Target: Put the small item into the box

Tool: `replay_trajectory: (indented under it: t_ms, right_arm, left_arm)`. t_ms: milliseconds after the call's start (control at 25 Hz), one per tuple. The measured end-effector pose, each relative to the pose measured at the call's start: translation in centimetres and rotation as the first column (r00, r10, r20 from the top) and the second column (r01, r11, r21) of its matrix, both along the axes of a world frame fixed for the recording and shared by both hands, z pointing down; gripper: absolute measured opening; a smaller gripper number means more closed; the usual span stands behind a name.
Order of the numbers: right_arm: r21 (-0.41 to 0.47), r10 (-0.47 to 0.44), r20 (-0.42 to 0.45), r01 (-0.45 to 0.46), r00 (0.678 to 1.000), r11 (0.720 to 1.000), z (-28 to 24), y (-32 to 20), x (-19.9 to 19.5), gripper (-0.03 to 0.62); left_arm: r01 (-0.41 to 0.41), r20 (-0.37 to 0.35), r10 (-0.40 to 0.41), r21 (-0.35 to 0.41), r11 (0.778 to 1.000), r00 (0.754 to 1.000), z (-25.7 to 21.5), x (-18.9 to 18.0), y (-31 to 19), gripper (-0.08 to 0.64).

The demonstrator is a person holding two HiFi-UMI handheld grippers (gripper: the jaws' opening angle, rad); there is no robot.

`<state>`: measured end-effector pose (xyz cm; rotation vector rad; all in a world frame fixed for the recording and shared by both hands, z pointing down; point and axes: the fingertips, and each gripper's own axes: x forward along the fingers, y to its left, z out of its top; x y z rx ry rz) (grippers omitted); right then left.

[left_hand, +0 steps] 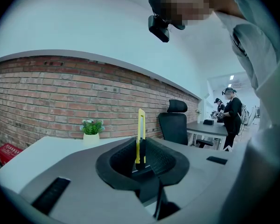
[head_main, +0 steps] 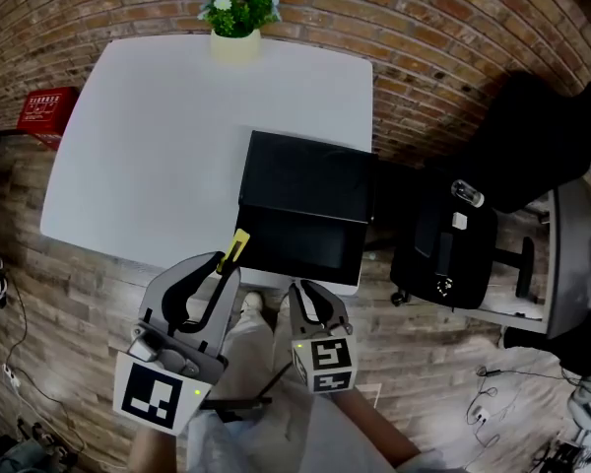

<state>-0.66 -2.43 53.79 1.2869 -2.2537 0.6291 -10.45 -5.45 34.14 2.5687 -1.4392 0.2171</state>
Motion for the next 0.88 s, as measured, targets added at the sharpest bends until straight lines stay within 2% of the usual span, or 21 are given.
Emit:
replay_trajectory:
  t_ms: [240, 440, 600, 880]
  right_arm:
    - [0.082, -0.003, 0.007, 0.002, 1.000, 0.997, -4.1, -0.8, 2.0, 0.063]
    - [0.196, 0.031, 0.013, -0.033, 0.999, 0.980, -9.1, -2.9, 3.8, 0.061]
    - [0.313, 0.059, 0.007, -0.059, 0.998, 0.948, -13.6, -5.2, 5.8, 0.061]
    - [0.443, 0.116, 0.048, -0.125, 0.992, 0.888, -21.1, -7.5, 8.9, 0.061]
  left_arm:
    - [-0.014, -0.005, 0.014, 0.042, 0.999, 1.000, -1.9, 1.0, -0.5, 0.074]
    - [-0.022, -0.008, 0.023, 0.084, 0.996, 1.000, -4.0, 1.8, -0.7, 0.074]
    - [-0.034, -0.005, 0.035, 0.126, 0.991, 0.999, -6.0, 2.6, -1.2, 0.074]
    - [-0.049, 0.002, 0.049, 0.182, 0.982, 0.999, -9.2, 3.6, -1.7, 0.074]
